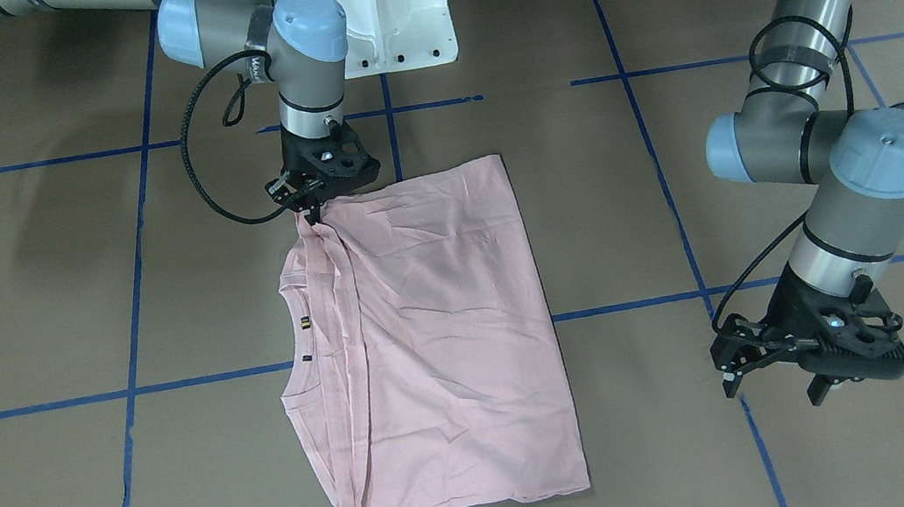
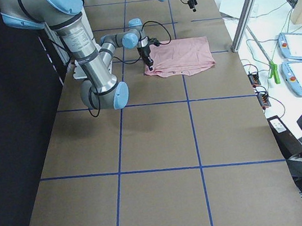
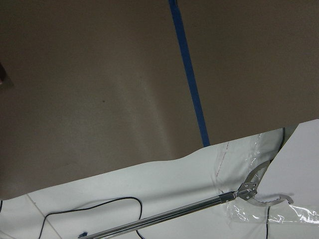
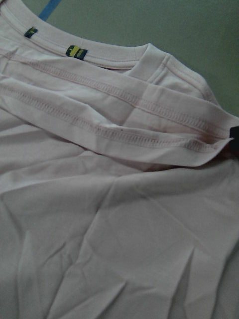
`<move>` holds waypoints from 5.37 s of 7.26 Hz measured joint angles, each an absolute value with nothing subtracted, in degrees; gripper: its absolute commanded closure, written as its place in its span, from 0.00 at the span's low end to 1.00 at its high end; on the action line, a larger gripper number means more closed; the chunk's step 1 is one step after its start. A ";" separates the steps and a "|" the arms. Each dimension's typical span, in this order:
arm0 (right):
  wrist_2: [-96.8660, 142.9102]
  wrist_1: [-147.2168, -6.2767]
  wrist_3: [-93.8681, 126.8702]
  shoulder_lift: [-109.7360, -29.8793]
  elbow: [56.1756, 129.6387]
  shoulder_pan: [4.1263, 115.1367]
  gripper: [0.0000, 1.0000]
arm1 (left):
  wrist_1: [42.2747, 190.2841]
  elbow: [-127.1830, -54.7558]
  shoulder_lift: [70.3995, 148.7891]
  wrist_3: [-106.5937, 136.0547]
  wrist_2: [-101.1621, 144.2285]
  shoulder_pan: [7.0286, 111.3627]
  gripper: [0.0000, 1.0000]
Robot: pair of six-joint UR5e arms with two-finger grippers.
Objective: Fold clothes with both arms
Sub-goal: 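Lower both grippers to the shirt's edges nearest the robot, then grasp the shirt's near edge with both grippers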
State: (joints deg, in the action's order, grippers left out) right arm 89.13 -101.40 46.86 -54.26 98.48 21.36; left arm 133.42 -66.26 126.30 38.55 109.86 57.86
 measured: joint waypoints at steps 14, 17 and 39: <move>94.00 -71.25 83.49 -70.57 113.31 27.41 0.00 | 131.14 -100.17 108.77 75.61 103.25 34.77 0.22; 92.71 -70.85 84.94 -70.61 113.07 27.42 0.00 | 118.21 -101.77 112.20 84.61 94.66 23.83 0.25; 83.73 -89.27 108.22 -62.03 103.35 15.46 0.29 | 113.99 -102.31 113.69 84.73 93.99 18.81 1.00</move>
